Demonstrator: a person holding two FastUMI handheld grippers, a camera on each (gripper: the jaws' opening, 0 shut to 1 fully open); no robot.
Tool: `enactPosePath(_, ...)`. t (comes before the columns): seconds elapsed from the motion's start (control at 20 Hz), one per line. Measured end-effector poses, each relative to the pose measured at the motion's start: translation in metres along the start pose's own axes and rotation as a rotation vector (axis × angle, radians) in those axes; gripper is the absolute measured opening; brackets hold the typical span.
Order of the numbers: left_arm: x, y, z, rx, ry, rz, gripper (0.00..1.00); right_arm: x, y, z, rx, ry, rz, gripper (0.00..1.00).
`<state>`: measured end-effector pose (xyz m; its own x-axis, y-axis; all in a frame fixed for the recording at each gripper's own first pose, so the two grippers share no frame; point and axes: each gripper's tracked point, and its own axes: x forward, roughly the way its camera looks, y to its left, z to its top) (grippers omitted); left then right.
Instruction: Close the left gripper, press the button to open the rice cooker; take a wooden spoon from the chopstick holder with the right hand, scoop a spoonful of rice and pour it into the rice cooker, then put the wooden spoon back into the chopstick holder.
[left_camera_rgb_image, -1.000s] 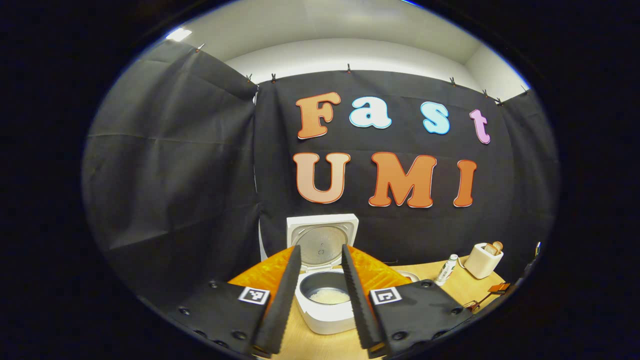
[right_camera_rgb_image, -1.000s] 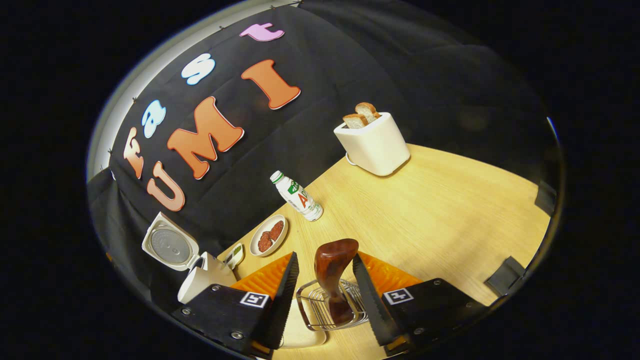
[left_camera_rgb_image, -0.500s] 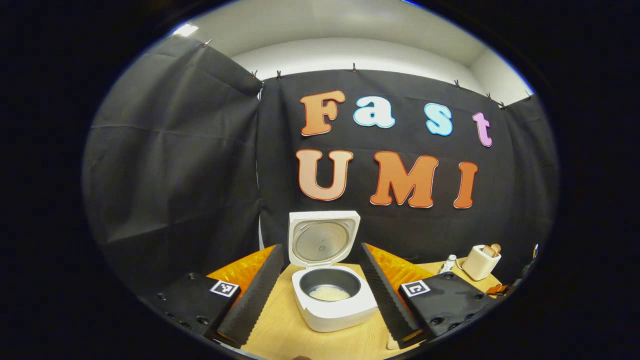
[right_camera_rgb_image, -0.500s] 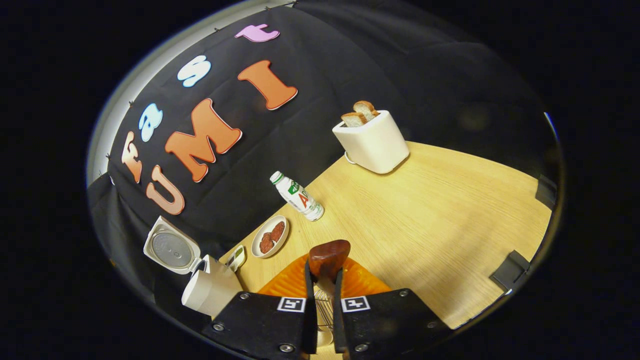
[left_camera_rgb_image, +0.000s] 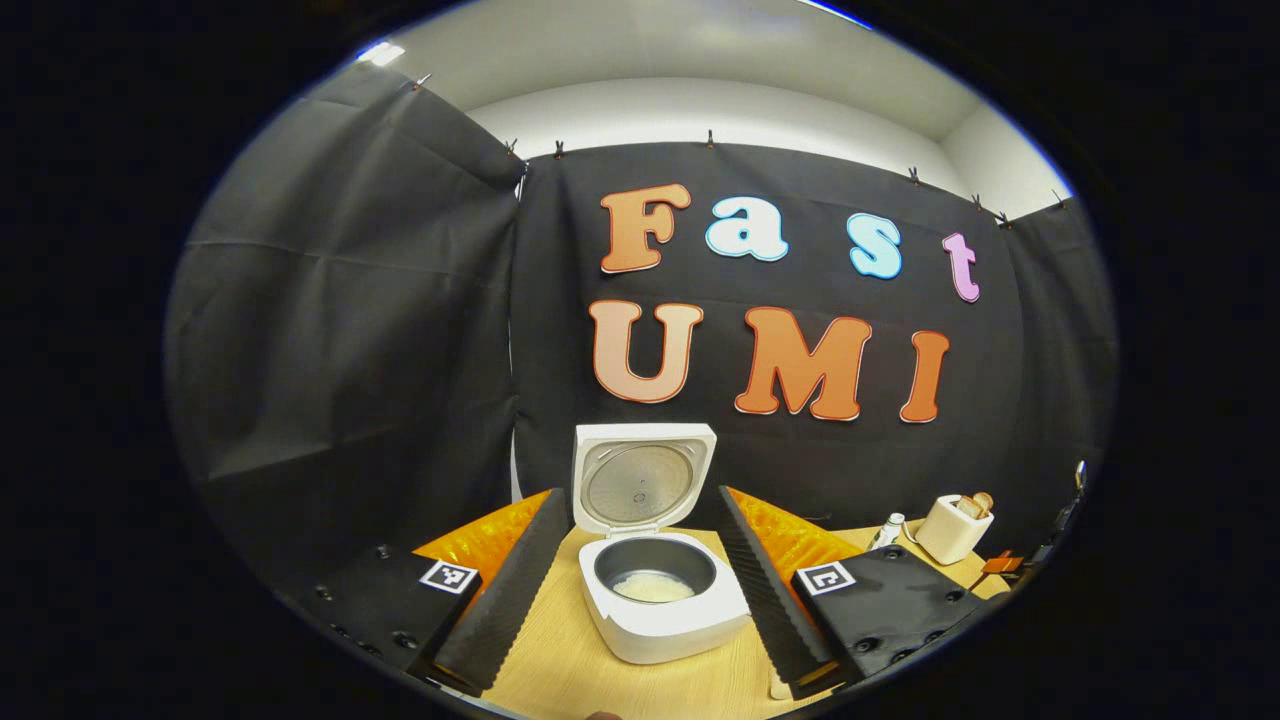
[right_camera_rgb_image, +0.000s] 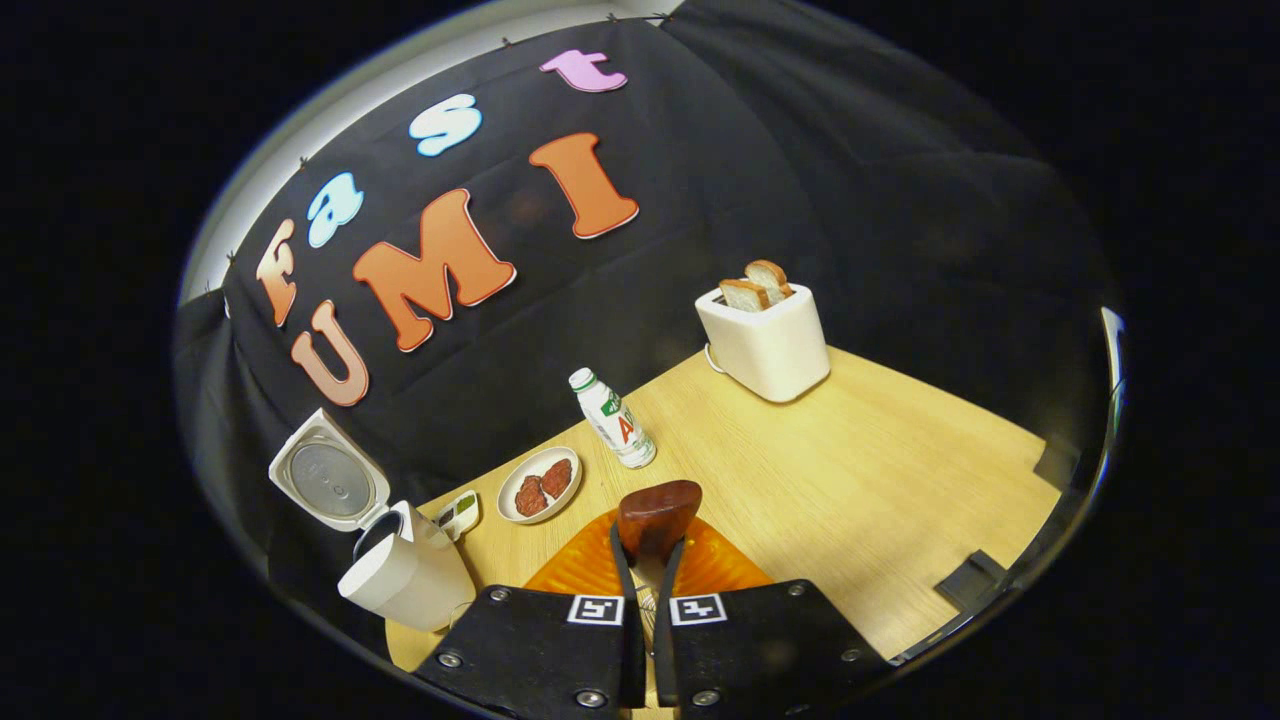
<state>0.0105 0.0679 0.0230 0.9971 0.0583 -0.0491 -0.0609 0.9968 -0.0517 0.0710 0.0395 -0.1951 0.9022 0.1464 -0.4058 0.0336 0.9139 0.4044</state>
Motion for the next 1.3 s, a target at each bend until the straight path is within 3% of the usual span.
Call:
enactPosePath(0.25,-0.002,0.007,0.003,0.002,-0.008,0.000,1.00,-0.026,0.032,0.031,-0.136,-0.080,0.035,0.03)
enactPosePath(0.55,-0.006,0.019,0.003,-0.002,-0.011,0.010,1.00,-0.041,0.095,0.032,-0.190,-0.108,0.163,0.02)
enactPosePath(1.05,-0.012,0.036,0.006,0.027,-0.011,0.034,1.00,-0.021,0.157,-0.038,-0.360,-0.053,0.294,0.03)
enactPosePath(1.3,-0.008,0.032,-0.001,0.043,0.007,0.024,1.00,-0.005,0.157,-0.069,-0.500,-0.042,0.287,0.02)
